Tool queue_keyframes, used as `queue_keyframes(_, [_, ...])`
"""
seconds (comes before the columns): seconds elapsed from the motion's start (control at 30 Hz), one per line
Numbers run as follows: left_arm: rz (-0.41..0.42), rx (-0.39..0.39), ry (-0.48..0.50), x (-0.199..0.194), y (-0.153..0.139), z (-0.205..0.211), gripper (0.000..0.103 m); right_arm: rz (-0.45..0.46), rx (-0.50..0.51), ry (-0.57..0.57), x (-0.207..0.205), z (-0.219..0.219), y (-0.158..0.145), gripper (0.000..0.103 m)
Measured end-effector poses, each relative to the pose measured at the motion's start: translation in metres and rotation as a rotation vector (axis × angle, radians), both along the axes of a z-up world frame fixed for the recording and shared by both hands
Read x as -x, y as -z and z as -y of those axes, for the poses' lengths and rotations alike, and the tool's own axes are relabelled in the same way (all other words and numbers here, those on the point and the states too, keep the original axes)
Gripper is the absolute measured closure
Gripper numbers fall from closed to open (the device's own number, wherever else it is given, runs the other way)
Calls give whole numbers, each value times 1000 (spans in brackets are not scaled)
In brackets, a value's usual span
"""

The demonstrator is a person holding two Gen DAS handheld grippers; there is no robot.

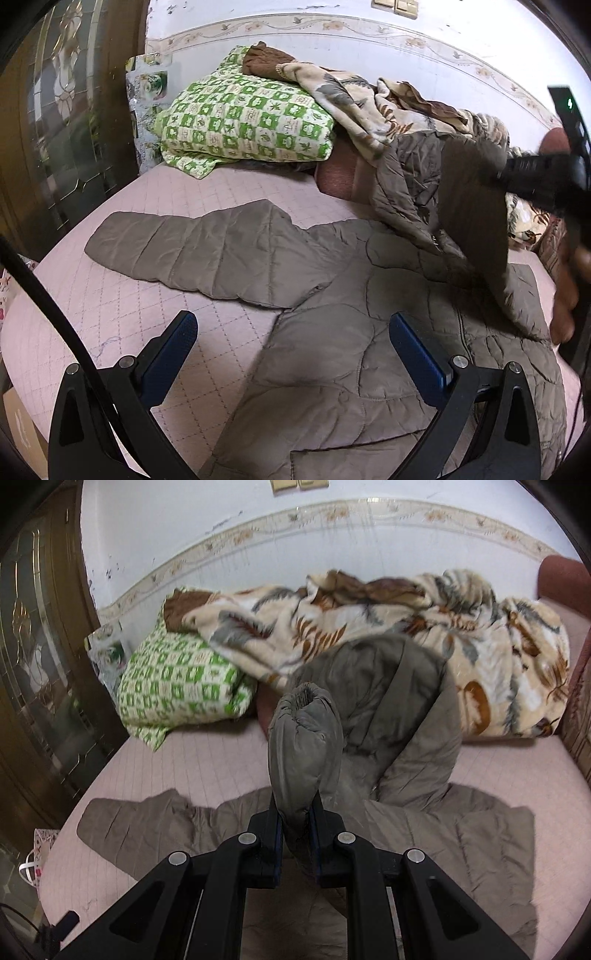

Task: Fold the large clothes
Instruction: 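Carry the held sleeve across the jacket body with the right gripper and release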

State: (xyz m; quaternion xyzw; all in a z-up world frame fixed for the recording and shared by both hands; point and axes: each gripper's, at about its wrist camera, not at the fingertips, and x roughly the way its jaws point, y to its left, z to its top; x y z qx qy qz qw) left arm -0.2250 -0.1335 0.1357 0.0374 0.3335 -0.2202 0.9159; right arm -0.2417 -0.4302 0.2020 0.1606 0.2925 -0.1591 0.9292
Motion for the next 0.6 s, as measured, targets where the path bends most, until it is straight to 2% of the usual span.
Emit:
queue_keyframes(0.37, [-16,-5,-28,-8,2,0,0,-113,-25,-62,-36,-23,64,90])
queue_keyframes(0.6, [-19,-14,-41,-11,4,-2,0,-148,-51,-98,-51,-35,93,89])
